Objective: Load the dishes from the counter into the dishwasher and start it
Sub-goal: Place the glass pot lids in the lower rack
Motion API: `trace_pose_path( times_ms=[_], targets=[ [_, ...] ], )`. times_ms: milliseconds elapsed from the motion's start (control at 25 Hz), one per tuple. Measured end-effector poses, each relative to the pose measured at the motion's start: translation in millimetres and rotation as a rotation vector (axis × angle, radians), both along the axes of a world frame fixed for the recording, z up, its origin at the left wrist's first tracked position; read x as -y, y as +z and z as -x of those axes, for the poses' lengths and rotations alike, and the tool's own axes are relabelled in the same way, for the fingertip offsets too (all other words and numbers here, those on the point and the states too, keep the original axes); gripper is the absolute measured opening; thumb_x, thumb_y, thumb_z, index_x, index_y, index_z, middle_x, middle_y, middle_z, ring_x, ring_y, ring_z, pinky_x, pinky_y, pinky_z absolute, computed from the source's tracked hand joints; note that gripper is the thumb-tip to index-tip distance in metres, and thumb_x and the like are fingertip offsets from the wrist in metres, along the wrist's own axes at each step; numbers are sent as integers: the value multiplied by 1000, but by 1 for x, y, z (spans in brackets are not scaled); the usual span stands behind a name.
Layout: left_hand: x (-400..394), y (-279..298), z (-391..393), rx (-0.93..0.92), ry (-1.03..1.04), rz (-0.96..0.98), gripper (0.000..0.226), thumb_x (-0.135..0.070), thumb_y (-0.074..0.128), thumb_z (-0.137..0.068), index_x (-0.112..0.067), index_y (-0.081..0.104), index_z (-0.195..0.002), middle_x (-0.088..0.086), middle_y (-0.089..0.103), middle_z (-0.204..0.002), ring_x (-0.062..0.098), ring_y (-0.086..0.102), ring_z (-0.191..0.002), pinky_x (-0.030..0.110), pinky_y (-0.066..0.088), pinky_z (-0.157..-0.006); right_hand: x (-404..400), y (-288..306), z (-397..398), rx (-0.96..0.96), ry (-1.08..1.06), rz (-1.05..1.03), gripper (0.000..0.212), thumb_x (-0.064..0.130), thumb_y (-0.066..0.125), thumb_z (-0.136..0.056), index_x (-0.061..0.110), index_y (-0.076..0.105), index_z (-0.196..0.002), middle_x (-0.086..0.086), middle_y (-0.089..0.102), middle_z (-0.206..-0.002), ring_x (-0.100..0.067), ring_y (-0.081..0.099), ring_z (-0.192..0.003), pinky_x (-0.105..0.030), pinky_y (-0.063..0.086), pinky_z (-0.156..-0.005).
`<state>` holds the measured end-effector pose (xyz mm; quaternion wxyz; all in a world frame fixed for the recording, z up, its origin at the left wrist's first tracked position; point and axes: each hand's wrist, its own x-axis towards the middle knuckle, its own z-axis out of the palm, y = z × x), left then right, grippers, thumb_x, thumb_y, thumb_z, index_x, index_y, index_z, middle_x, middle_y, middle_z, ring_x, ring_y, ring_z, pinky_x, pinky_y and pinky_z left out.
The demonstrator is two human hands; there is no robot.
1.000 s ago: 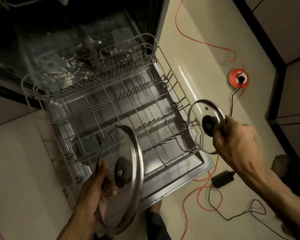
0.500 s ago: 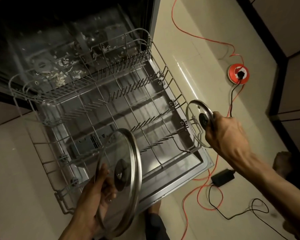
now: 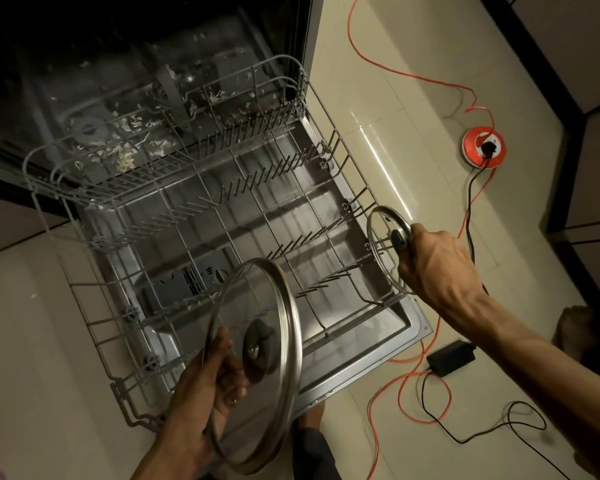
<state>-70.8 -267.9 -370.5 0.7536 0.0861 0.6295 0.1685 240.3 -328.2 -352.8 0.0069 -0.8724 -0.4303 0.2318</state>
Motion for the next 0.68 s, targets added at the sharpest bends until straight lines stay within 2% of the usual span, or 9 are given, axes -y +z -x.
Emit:
trace_pose_path(
  times_ms=[160,280,440,600,680],
  targets=[
    [1,-1,0,8,-3,-5,70,-31,65,-78,9,48,-133,5,56,-57,9,51,-35,17,41,-33,-7,0,-3,0,8,16,10,17,50,-98,8,54,-94,-5,57,-70,-21,58,-58,-40,55,-56],
    [2,-3,-1,16,-2,2,77,-36,69,-72,7,50,-133,7,55,-60,9,50,-35,18,41,-32,-17,-2,-8,21,39,39,10,17,51,-97,9,55,-93,-3,55,-69,-17,54,-57,-32,49,-52],
    [4,-3,-2,10,11,9,70,-34,65,-78,6,50,-134,9,54,-64,9,50,-36,18,41,-32,-32,-12,-14,50,26,50,13,13,54,-95,8,57,-83,-3,56,-66,-16,55,-55,-30,49,-49],
    [5,-4,-2,-2,0,18,71,-35,65,-78,6,50,-134,12,53,-75,8,50,-37,18,41,-33,-46,-12,-13,-12,7,71,10,7,54,-92,5,60,-85,-7,61,-72,-19,62,-63,-35,57,-61],
    [6,-4,-3,-7,7,29,72,-35,65,-77,6,49,-134,10,54,-71,7,50,-37,18,41,-33,-53,-8,-9,-3,39,113,15,7,48,-95,4,58,-85,-8,59,-73,-16,55,-61,-30,49,-57]
  ],
)
